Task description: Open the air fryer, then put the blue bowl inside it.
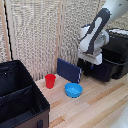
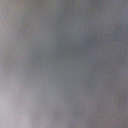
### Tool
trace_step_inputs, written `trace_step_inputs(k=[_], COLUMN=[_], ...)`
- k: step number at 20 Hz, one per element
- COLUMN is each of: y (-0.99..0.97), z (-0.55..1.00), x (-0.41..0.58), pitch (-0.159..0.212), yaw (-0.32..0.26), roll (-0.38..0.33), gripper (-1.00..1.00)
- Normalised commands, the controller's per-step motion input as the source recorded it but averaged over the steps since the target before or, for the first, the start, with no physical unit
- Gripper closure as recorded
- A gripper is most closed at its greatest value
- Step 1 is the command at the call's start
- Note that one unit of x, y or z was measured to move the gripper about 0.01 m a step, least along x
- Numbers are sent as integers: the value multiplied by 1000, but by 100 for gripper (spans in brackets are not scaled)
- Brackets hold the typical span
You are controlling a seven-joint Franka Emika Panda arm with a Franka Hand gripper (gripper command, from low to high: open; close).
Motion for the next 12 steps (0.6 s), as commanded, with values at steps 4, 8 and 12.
trace_step_inputs(k=[4,8,12], y=[436,424,284], z=[-284,-158,88], x=[-61,-18,14], pitch=[45,34,0], yaw=[15,11,0], roll=[-86,-124,-123], gripper=[100,-100,-100])
